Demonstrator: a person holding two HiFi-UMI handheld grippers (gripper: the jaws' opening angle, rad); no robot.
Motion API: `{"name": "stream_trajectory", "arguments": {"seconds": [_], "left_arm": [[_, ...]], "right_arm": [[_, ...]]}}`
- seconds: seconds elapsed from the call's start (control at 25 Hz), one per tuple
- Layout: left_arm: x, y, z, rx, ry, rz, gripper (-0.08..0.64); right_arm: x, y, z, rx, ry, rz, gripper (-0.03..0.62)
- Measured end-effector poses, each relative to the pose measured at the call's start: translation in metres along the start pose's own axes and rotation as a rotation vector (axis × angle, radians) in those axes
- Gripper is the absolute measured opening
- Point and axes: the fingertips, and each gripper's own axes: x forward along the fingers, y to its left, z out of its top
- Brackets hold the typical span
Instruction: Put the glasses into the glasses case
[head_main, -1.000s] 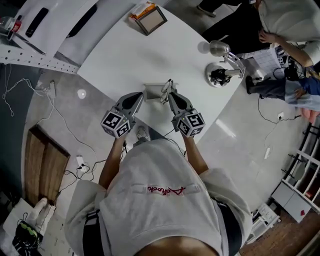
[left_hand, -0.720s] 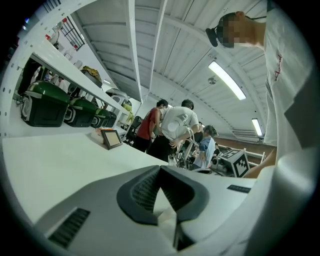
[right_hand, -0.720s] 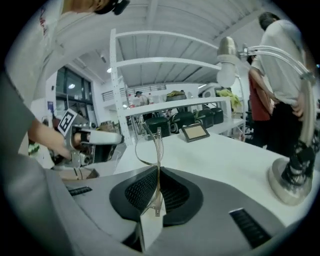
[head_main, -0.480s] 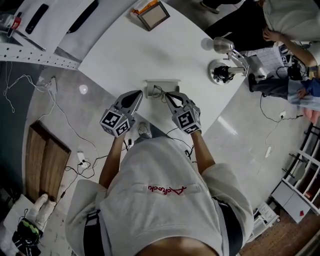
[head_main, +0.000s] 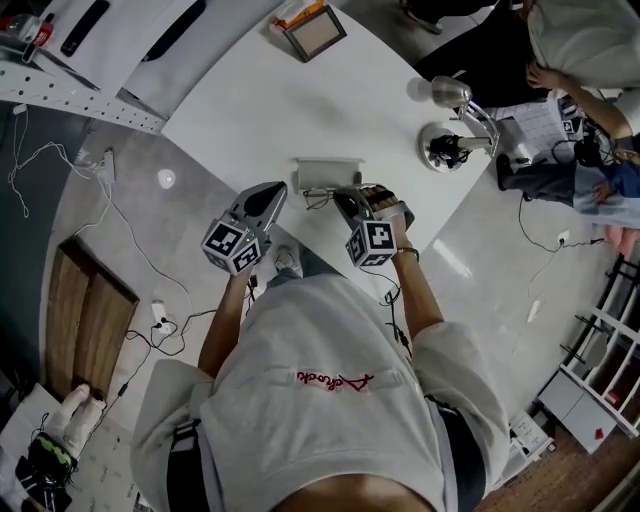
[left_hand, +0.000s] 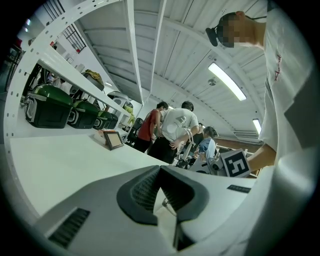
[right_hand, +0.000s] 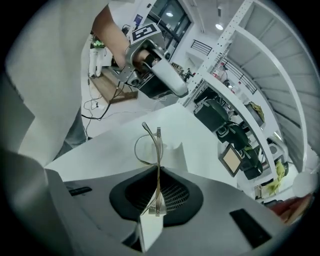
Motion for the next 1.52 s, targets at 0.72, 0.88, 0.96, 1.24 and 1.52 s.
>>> {"name": "stream_trajectory", "arguments": {"seconds": [0.72, 0.88, 0.96, 1.24, 1.52], "left_arm": [[-0.017, 0.008, 0.006, 0.001, -0.021, 0.044, 0.014], [-0.02, 0.009, 0.004, -0.004, -0.022, 0.054, 0.014], [-0.021, 0.009, 0.003, -0.006, -0.021, 0.057, 0.014], [-0.021, 0.009, 0.002, -0.008, -0.018, 0.056, 0.014], [-0.022, 0.009, 0.001, -0.011, -0.018, 0.06, 0.014]], "right_arm": [[0.04, -0.037, -0.014, 0.007, 0.047, 0.041, 0.012], [0.046, -0.043, -0.019, 0.014, 0.061, 0.041, 0.014], [0.049, -0.044, -0.023, 0.017, 0.073, 0.046, 0.014], [0.056, -0.029, -0.029, 0.039, 0.1, 0.09, 0.012], [0.062, -0.021, -0.029, 0.062, 0.1, 0.104, 0.014]]}}
